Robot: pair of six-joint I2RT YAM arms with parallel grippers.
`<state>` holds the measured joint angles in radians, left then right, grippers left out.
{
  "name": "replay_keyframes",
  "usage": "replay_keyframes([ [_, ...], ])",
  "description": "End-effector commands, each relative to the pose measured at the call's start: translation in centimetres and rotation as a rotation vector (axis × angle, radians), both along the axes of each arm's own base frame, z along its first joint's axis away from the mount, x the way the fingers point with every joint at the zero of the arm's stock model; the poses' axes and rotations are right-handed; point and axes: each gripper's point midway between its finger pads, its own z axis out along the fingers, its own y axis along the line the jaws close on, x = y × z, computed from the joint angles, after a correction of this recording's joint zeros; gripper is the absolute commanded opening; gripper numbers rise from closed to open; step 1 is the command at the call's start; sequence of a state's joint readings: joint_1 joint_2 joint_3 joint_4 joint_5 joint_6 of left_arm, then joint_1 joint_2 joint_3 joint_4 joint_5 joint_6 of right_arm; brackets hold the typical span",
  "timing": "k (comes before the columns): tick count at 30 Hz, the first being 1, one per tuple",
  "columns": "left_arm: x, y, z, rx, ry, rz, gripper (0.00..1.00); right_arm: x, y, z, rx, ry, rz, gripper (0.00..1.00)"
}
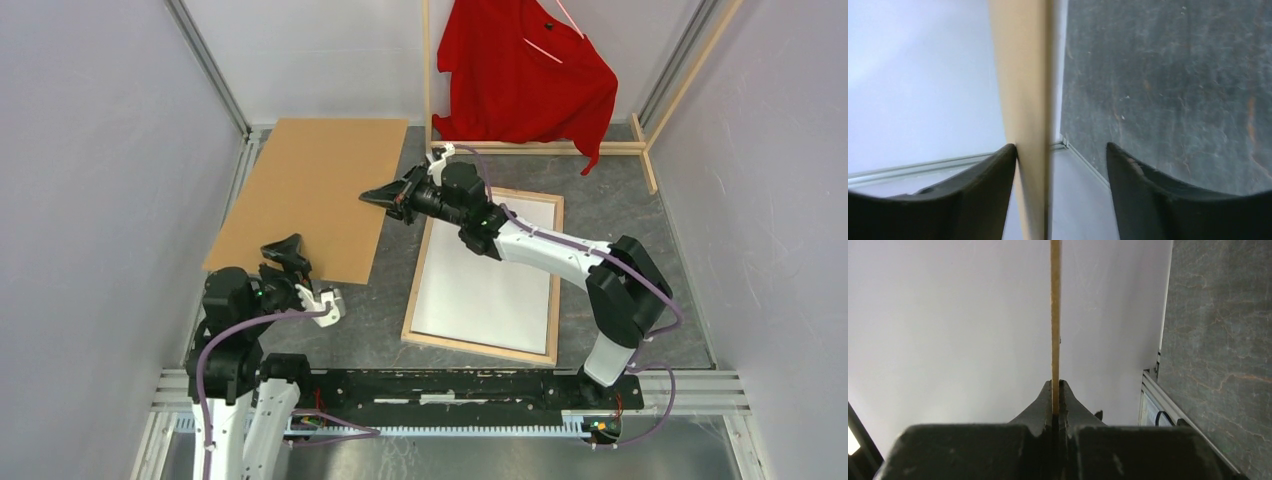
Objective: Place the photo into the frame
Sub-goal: Turn over the photo frame item on the photo frame.
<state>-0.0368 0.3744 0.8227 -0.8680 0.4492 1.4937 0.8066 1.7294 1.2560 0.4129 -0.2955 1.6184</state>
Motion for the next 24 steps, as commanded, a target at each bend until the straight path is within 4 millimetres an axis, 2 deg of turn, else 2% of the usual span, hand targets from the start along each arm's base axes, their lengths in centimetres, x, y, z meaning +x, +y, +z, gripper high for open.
replay_keyframes([
  [1,2.3,0.1,5.5,-0.006,-0.330,0.008,0.64,-2.7,0.0,4.5,0.136,-0.090,0.058,0.00],
  [4,2.2,-0.4,7.1,-0.018,-0.423,-0.015,0.33,-3.3,0.0,3.4,0.088,-0.095,0.071,0.01],
  [6,2.0,-0.6,7.7,-0.008,-0.454,-0.033,0.11,-3.6,-0.1,2.9,0.056,-0.119,0.079,0.22],
  [7,1.9,-0.7,7.9,-0.004,-0.463,-0.038,0.03,-3.8,-0.3,2.9,0.038,-0.149,0.090,0.34],
  [8,1.8,-0.7,8.1,-0.002,-0.469,-0.041,0.02,-3.9,-0.3,2.7,0.011,-0.191,0.103,0.45],
  [10,1.8,-0.8,8.7,-0.012,-0.469,-0.044,0.02,-3.9,-1.1,2.0,-0.089,-0.280,0.139,0.61],
  [14,2.1,-0.9,10.7,-0.087,-0.409,-0.032,0.02,-3.6,-4.8,-0.1,-0.337,-0.539,0.220,0.84],
  [16,2.3,-1.1,10.9,-0.110,-0.323,-0.035,0.02,-3.5,-7.5,-0.7,-0.467,-0.709,0.264,0.91],
  [17,2.4,-1.3,11.0,-0.133,-0.278,-0.038,0.02,-3.4,-9.2,-0.5,-0.534,-0.779,0.250,0.95],
  [19,2.2,-2.1,12.0,-0.147,-0.215,-0.076,0.02,-3.3,-11.9,0.7,-0.675,-1.024,0.214,0.98],
  [22,1.9,-3.2,12.3,-0.165,-0.107,-0.130,0.02,-3.7,-14.3,1.6,-0.786,-1.296,0.190,0.98],
  [24,2.0,-3.7,12.2,-0.169,-0.018,-0.161,0.02,-4.0,-14.9,2.2,-0.804,-1.437,0.174,0.98],
])
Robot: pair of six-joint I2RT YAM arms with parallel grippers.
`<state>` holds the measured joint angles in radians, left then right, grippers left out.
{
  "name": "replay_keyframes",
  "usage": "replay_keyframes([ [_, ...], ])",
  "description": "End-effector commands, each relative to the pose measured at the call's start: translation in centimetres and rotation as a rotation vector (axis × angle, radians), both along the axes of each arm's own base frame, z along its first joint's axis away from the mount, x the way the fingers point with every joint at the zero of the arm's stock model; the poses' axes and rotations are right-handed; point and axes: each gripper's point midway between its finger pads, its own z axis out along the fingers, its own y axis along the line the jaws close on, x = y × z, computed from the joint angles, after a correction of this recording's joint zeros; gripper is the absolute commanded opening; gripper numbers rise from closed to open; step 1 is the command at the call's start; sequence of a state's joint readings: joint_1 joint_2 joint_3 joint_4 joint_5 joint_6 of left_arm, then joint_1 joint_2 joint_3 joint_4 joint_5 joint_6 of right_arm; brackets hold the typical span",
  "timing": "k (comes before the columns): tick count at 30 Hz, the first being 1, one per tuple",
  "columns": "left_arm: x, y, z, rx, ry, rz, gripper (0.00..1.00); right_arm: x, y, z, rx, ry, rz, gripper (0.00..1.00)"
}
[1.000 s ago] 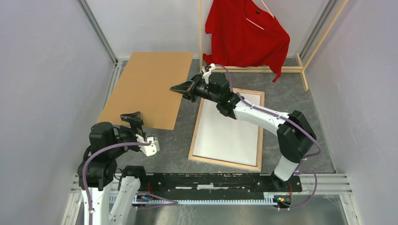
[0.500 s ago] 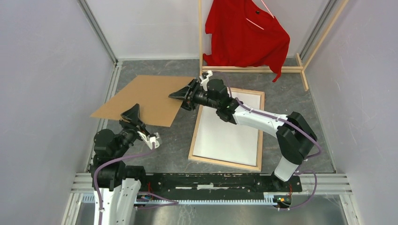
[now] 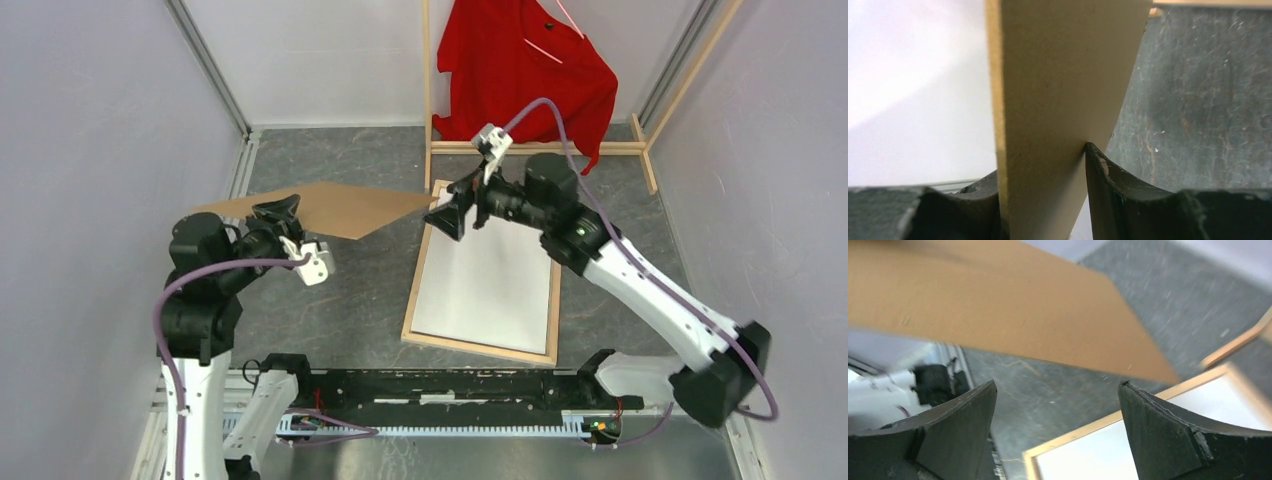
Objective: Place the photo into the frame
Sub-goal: Turn over the photo frame item on the photo frame.
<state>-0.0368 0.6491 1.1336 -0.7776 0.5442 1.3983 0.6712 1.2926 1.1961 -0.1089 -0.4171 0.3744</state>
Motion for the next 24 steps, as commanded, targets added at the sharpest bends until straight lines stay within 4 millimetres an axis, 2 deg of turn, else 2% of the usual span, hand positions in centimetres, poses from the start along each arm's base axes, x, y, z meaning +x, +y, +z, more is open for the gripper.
replay_keyframes([
  [1,-2.0,-2.2,1.8,-0.049,0.122,-0.124,0.02,-1.5,-1.8,0.8,-0.175,-0.492,0.147,0.98],
  [2,-2.3,-2.4,2.4,-0.045,0.131,-0.142,0.02,-2.3,-1.3,1.0,-0.160,-0.538,0.204,0.97],
  [6,-3.5,-2.9,0.9,-0.008,0.281,-0.196,0.02,-5.3,0.7,1.3,-0.130,-0.652,0.435,0.92],
  [12,-3.7,-2.6,0.1,0.017,0.314,-0.192,0.02,-8.1,3.2,2.6,-0.107,-0.739,0.559,0.89],
  [16,-3.7,-2.6,-0.3,0.013,0.328,-0.192,0.02,-8.9,4.5,3.0,-0.075,-0.743,0.571,0.87],
  [24,-3.5,-2.5,-0.4,0.014,0.336,-0.182,0.02,-9.5,6.0,0.9,-0.069,-0.683,0.545,0.82],
])
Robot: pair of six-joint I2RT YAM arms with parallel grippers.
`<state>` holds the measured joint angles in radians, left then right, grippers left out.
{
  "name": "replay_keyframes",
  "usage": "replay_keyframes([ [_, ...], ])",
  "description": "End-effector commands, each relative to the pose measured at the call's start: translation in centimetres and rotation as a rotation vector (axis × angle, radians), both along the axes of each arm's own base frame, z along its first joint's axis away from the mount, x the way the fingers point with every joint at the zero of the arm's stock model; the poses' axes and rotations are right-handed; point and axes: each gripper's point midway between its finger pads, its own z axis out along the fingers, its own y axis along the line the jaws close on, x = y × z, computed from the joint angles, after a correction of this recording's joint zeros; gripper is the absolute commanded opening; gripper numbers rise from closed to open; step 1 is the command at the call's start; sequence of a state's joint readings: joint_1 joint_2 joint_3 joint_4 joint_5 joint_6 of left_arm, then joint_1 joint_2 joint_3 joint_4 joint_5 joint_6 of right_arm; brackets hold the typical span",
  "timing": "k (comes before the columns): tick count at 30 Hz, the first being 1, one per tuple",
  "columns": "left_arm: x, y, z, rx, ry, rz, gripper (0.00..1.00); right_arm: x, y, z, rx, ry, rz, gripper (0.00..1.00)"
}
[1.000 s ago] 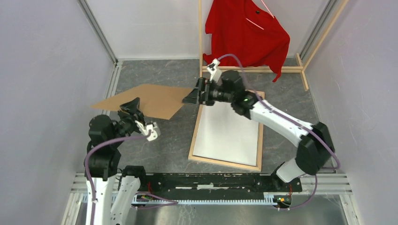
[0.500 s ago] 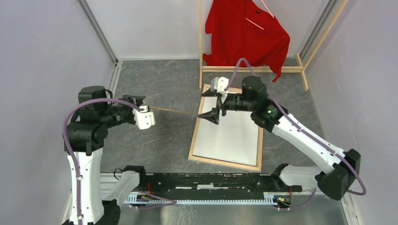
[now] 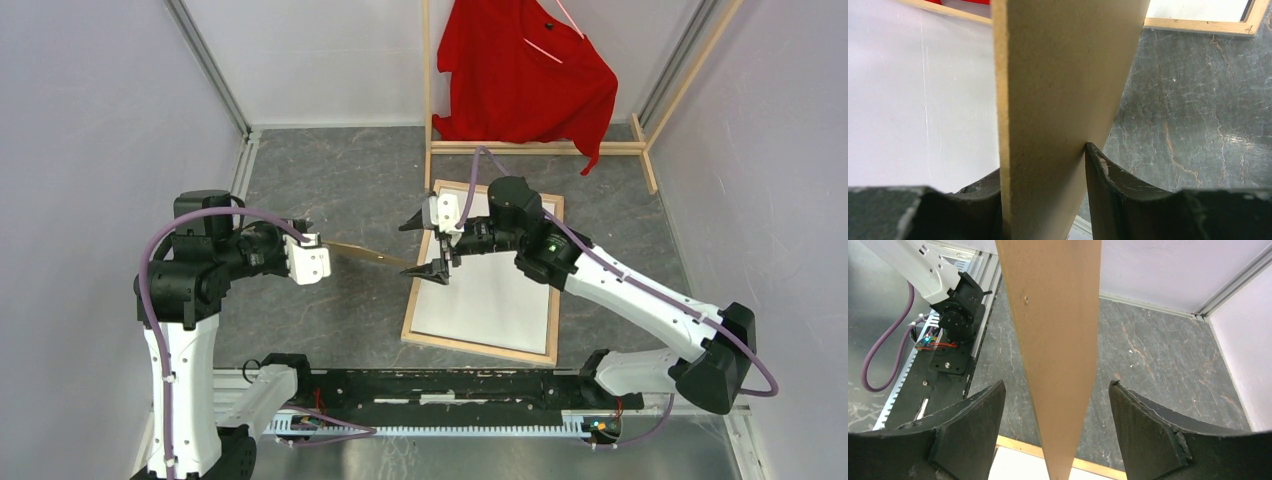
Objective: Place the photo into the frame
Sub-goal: Turn over the photo frame item on the photo frame.
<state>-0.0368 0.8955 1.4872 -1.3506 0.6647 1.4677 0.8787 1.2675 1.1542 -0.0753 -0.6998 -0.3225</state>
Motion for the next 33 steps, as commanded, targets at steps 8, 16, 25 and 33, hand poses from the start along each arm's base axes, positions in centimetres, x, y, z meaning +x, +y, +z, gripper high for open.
replay_keyframes([
  [8,0.6,-0.8,2.9,-0.036,-0.109,-0.032,0.02,1.1,1.9,-0.8,0.080,-0.004,-0.144,0.57],
  [16,1.8,-1.5,5.0,-0.171,-0.151,0.018,0.87,3.2,2.6,0.5,0.141,0.006,-0.249,0.00],
  [25,3.9,-1.6,12.1,-0.463,-0.317,0.142,1.00,6.7,3.4,2.2,0.187,0.164,-0.368,0.00],
  [33,5.1,-0.8,23.1,-0.900,-0.350,0.272,1.00,11.3,3.6,4.3,0.218,0.538,-0.375,0.00],
])
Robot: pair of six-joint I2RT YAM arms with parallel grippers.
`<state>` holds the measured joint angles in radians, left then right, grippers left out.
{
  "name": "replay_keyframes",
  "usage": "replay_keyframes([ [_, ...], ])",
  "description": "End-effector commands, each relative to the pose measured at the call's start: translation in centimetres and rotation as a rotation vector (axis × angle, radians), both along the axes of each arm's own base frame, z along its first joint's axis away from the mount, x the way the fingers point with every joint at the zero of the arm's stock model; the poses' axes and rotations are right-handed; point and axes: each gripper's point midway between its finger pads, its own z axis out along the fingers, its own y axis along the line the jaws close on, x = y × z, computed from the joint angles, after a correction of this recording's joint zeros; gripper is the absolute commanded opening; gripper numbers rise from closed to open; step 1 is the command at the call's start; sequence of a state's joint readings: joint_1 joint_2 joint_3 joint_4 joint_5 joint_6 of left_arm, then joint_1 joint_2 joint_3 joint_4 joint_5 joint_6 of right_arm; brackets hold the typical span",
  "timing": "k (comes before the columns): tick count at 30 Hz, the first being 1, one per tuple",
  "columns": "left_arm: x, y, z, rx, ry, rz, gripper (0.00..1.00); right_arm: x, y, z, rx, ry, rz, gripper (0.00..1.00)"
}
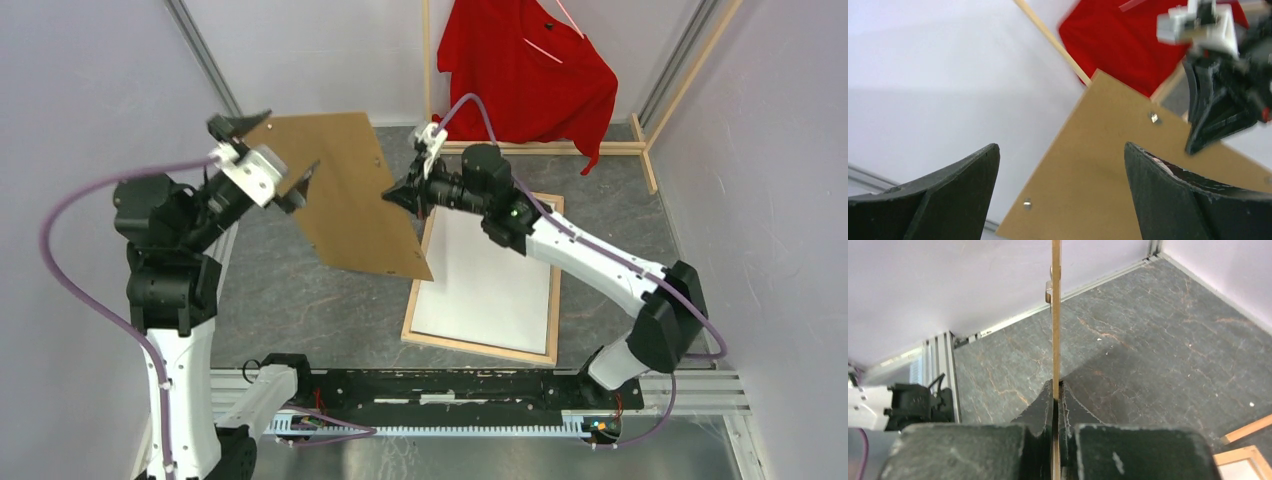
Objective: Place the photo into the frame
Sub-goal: Turn over the photo frame item on the photo frame.
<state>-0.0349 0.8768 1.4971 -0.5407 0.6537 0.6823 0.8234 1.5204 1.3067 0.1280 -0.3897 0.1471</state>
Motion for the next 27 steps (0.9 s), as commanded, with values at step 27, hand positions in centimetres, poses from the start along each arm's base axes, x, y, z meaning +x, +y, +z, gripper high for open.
replay_keyframes([
  [27,10.0,2.4,-18.7,-0.194,0.712,0.282,1.00,0.9,-26.3,-5.9,0.432,0.811,-0.368,0.00],
])
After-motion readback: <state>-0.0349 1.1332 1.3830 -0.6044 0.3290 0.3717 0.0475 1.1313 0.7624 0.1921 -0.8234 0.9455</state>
